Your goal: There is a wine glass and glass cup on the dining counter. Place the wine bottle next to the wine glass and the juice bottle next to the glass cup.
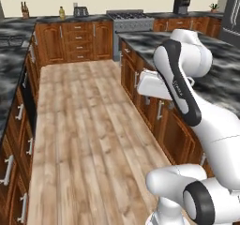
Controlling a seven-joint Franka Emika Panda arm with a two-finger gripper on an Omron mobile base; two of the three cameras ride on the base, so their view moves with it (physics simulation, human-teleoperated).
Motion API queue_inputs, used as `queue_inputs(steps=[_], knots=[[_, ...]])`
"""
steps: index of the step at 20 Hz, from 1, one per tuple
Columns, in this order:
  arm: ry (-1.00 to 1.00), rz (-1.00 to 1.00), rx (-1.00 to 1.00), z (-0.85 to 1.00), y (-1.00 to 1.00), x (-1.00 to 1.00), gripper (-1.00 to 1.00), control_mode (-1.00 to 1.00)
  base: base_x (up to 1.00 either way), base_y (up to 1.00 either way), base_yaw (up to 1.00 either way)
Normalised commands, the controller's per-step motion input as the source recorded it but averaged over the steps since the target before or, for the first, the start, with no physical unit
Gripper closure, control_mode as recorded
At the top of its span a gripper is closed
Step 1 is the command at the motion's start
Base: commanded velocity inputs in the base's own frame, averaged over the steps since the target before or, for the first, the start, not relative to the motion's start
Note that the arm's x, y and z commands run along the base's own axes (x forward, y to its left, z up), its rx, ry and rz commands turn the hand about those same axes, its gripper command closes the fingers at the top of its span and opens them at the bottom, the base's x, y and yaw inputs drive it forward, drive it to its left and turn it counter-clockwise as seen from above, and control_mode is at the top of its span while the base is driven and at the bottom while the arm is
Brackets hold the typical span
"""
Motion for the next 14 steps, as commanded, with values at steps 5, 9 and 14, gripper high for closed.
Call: queue_inputs(steps=[5,9,14], knots=[[0.00,0.00,0.00,0.00,0.00,0.00,-1.00,1.00,0.82,0.03,-0.14],[0.00,0.00,0.00,0.00,0.00,0.00,-1.00,1.00,1.00,0.19,-0.18],[0.00,0.00,0.00,0.00,0.00,0.00,-1.00,1.00,1.00,0.22,-0.18]])
